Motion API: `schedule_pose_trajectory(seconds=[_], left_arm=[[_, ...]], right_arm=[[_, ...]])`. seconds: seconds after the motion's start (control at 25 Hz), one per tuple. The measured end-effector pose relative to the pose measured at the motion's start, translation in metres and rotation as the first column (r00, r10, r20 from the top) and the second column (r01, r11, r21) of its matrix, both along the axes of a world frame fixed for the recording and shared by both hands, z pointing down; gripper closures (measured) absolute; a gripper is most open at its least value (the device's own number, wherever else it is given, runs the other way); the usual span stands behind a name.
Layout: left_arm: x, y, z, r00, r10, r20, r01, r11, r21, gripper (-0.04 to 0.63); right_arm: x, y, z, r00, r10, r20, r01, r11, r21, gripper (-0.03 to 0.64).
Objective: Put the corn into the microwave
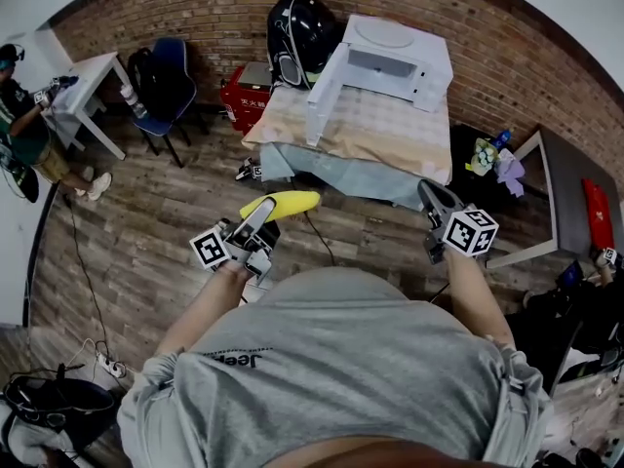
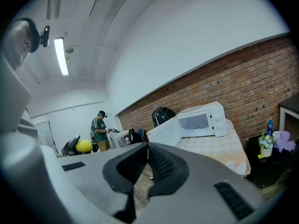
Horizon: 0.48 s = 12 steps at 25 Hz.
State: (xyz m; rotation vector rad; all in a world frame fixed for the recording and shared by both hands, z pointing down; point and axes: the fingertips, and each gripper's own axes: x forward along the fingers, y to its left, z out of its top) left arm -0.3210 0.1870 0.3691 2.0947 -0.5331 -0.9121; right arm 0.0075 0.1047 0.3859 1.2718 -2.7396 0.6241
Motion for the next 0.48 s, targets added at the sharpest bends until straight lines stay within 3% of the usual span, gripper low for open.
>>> schedule_pose_trajectory(seconds=[0.12, 0.48], left_arm=[[0.026, -0.026, -0.005, 0.999, -0.032, 0.025, 0.032, 0.999, 0.008, 0.321], [0.128, -0.105, -0.032, 0.991, -0.134, 0.005, 0.134, 0.991, 0.022, 0.321]], right_arm=[[0.023, -0.037, 0.004, 0.999, -0.033, 0.017, 0.033, 0.999, 0.004, 0.598], [0.106, -0.146, -0.008, 0.991, -0.12, 0.054, 0.119, 0.992, 0.03, 0.598]])
